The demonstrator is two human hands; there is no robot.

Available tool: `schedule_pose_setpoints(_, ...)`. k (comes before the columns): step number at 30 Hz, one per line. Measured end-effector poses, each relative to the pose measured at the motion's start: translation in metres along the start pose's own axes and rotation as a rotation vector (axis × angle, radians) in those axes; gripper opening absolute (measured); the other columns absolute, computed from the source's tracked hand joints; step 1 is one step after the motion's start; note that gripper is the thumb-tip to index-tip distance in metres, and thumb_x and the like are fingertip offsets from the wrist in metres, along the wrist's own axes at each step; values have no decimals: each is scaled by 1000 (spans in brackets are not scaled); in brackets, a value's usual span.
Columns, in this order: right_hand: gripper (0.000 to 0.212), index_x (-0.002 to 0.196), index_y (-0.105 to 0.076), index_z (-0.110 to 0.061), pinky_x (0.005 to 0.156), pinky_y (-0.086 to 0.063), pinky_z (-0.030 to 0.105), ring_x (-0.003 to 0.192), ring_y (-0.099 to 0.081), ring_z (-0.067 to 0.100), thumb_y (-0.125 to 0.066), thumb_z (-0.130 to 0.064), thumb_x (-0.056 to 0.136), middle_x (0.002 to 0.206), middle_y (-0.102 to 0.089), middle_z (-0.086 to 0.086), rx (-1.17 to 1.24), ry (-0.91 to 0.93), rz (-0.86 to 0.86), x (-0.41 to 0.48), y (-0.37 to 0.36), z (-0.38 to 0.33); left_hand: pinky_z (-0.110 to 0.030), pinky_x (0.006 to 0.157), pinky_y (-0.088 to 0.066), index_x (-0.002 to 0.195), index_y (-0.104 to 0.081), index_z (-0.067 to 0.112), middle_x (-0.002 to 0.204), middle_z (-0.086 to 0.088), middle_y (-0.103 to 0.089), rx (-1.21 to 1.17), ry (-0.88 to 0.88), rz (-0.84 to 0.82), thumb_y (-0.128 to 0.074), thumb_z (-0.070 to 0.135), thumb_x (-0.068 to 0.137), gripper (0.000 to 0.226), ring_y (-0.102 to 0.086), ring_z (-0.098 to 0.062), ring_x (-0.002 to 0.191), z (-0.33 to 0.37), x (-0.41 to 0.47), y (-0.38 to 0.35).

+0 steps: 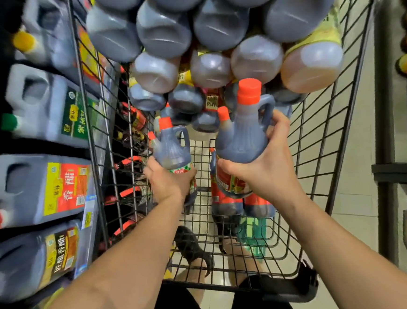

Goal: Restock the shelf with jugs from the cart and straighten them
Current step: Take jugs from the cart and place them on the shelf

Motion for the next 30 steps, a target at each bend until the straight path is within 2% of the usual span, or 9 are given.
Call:
schedule_pose_setpoints(4,103,133,-28,-25,72,-44,5,95,-53,-17,-86,-44,50,103,-51,-26,-17,41,2,-3,1,-33,-25,84,-39,133,-45,17,128,-6,-51,-117,-184,54,-94,40,47,102,-50,-15,106,40,-15,41)
schedule_pose_setpoints(6,102,132,-30,-25,72,-43,5,95,-55,-15,-86,-47,49,104,-53,-25,-33,69,-10,-5,1,-54,-23,82,-41,131,-45,22,125,0,-55,-183,-228,72,-94,41,45,101,-55,-16,107,60,-24,67)
schedule_pose_setpoints(9,101,130,-34,-20,77,-46,15,95,-58,-2,-88,-47,48,107,-56,-15,-55,130,-13,-9,5,-98,-2,70,-38,125,-45,31,109,19,-59,-353,-293,81,-95,36,47,93,-57,7,91,92,-39,110)
schedule_pose_setpoints(12,85,115,-41,-20,66,-42,7,86,-57,-6,-89,-42,49,97,-55,-22,-69,217,25,-13,10,-144,3,69,-36,116,-41,45,100,34,-55,-489,-365,134,-96,31,49,88,-53,26,87,121,-56,162)
schedule_pose_setpoints(14,87,119,-42,-17,66,-43,10,85,-57,-7,-90,-40,50,96,-56,-22,-58,256,46,-17,13,-176,-4,73,-44,115,-42,46,102,29,-60,-541,-396,180,-94,36,47,86,-57,21,92,136,-69,199)
schedule_pose_setpoints(17,90,121,-42,-20,66,-45,8,88,-57,-14,-90,-42,49,100,-59,-22,-32,323,37,-26,13,-226,-29,84,-55,125,-45,26,113,11,-66,-612,-442,217,-94,38,46,93,-65,-3,100,153,-87,250)
schedule_pose_setpoints(22,82,116,-43,-15,65,-42,6,83,-57,-16,-91,-35,52,94,-58,-21,31,463,-39,-54,-1,-306,-26,87,-52,127,-45,27,113,17,-64,-681,-507,354,-93,36,47,94,-63,2,103,161,-124,339)
schedule_pose_setpoints(26,78,107,-45,-12,62,-38,1,79,-52,-24,-94,-28,49,89,-53,-19,61,572,-78,-85,-14,-359,-7,79,-43,121,-43,32,112,23,-60,-684,-566,487,-96,24,50,90,-58,12,100,154,-157,403)
schedule_pose_setpoints(30,82,114,-49,-12,74,-46,14,89,-59,-6,-93,-33,47,103,-60,-7,123,631,-184,-125,-35,-403,-4,72,-42,126,-46,24,106,33,-62,-703,-604,582,-97,23,51,91,-60,13,95,135,-192,465)
Point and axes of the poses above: each hand's wrist, its own x-axis towards the middle knuckle, its own y-axis out of the back of the hand, z = x × y, the point moved 6 cm from there along x, towards the middle knuckle
